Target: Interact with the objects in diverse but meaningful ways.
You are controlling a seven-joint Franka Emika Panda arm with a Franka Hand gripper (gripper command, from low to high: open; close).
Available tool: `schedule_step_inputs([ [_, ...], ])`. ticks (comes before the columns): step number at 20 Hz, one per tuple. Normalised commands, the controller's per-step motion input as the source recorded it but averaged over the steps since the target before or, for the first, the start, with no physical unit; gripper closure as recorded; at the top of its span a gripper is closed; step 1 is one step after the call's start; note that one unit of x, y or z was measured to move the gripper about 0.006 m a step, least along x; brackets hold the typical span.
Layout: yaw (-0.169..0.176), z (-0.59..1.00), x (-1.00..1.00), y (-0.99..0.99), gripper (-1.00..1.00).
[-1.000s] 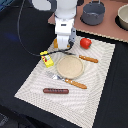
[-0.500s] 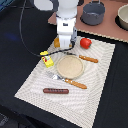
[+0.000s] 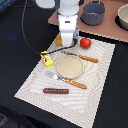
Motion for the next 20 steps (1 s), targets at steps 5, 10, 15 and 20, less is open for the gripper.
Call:
schedule_step_inputs([
  [5,0.000,0.52,-0.01,-0.47,1.00],
  [10,0.000,0.07,0.03,-0.95,1.00],
  [15,0.000,0.05,0.07,-0.98,1.00],
  [20,-0.020,0.05,0.05,-0.89,1.00],
])
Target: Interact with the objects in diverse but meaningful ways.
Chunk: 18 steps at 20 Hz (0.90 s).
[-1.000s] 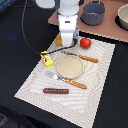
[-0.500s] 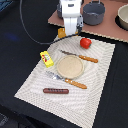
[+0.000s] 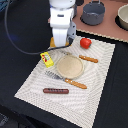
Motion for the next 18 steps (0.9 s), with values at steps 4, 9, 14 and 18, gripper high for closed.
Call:
schedule_step_inputs([
  [4,-0.072,0.09,0.06,-0.77,1.00],
  [9,-0.075,0.08,0.11,-0.74,1.00],
  [14,-0.073,0.04,0.13,-0.75,1.00],
  [18,-0.104,0.00,0.17,-0.70,1.00],
])
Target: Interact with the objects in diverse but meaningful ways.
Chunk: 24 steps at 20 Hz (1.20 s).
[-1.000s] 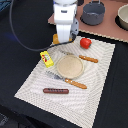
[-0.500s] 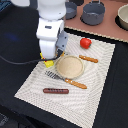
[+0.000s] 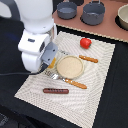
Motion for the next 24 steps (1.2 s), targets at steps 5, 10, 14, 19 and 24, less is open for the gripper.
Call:
schedule_step_inputs([
  [5,-0.119,0.00,0.30,-0.64,1.00],
  [10,-0.146,0.00,0.31,-0.53,1.00],
  [14,-0.143,0.00,0.23,-0.50,1.00],
  [19,-0.114,-0.03,0.03,-0.48,1.00],
  [24,-0.099,-0.04,-0.01,-0.53,1.00],
])
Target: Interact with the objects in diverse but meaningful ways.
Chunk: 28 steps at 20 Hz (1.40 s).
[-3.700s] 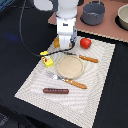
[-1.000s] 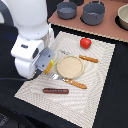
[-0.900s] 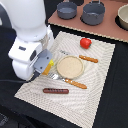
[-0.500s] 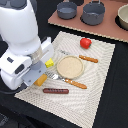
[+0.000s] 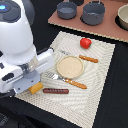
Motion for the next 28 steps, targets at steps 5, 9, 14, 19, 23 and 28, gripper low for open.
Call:
schedule_step_inputs([
  [5,-0.078,-0.13,0.11,-0.26,1.00],
  [9,-0.042,-0.01,0.53,0.10,1.00],
  [14,-0.030,0.01,0.52,0.16,1.00],
  [19,-0.012,-0.01,0.32,0.05,-1.00],
  [23,0.000,0.24,0.02,-0.01,-1.00],
  [28,-0.004,0.61,0.03,-0.01,-1.00],
])
